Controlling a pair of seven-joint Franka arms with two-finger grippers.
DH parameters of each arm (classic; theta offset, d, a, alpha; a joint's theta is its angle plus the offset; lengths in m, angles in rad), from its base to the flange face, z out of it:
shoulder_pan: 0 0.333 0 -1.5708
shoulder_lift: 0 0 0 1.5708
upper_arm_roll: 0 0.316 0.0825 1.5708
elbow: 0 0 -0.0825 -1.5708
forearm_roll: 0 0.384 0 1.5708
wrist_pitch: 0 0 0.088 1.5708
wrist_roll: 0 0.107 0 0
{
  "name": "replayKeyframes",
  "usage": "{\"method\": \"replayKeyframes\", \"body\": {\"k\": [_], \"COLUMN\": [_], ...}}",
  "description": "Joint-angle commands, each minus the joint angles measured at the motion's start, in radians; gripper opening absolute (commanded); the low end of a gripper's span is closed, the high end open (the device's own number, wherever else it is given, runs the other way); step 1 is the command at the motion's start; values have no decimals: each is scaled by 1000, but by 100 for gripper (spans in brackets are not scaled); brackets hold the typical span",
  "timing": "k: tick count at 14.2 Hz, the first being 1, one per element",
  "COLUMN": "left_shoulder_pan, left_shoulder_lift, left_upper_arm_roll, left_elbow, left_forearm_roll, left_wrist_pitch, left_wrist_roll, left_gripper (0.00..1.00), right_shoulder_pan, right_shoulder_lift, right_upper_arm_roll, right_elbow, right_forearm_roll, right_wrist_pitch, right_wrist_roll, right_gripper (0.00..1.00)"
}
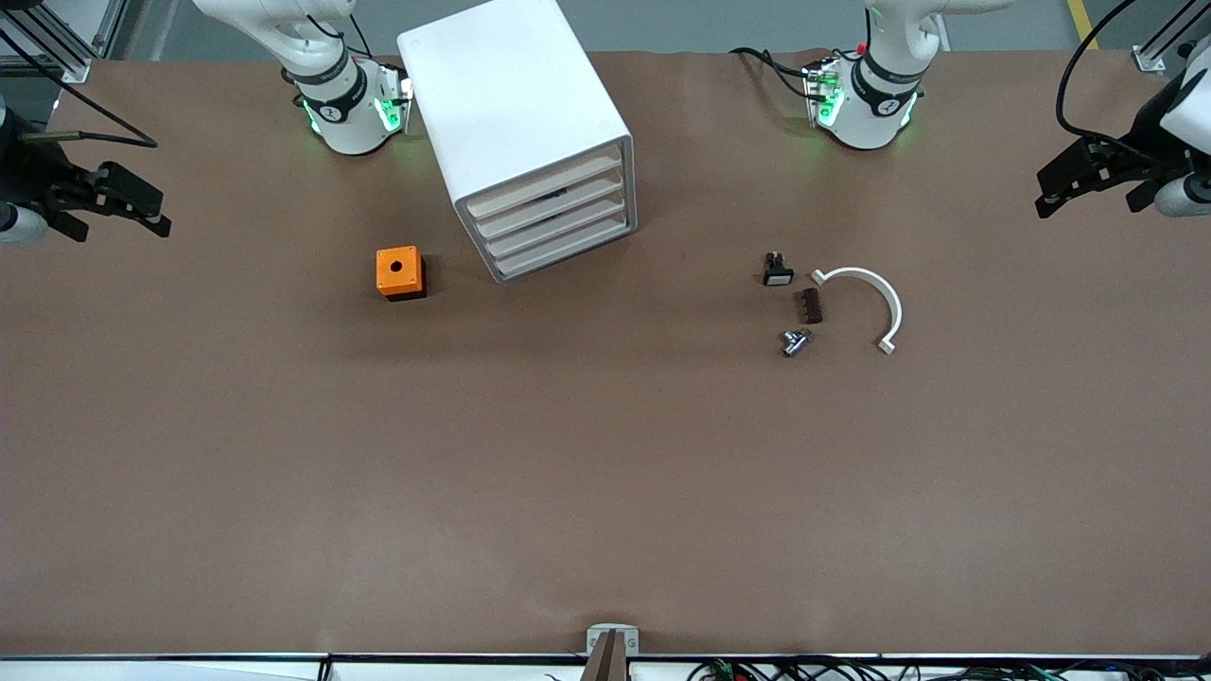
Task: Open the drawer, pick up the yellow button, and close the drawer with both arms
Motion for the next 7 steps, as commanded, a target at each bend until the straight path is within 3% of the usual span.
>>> {"method": "replayKeyframes", "body": {"k": [1,5,7], "left_shoulder_pan": [1,-1,-2], "left_shoulder_lift": [-13,65,99], "left_upper_arm_roll": [0,-2,-3], "left_elbow": [0,100,103], "left_forearm_roll": [25,25,26], "left_wrist_pitch": [-1,-94,-107], "left_wrist_roll": [10,10,25], "left_gripper": [100,100,100], "right_shoulder_pan": [-3,-6,-10], "right_shoulder_lift": [-27,-21,-21], "right_upper_arm_roll": [2,-1,-4], "right_elbow": [-29,-26,-19], "right_forearm_roll": [-8,-8,-8], "right_wrist_pitch": [9,6,-6], "right_wrist_roll": [4,3,1], "right_gripper": [100,100,100]}}
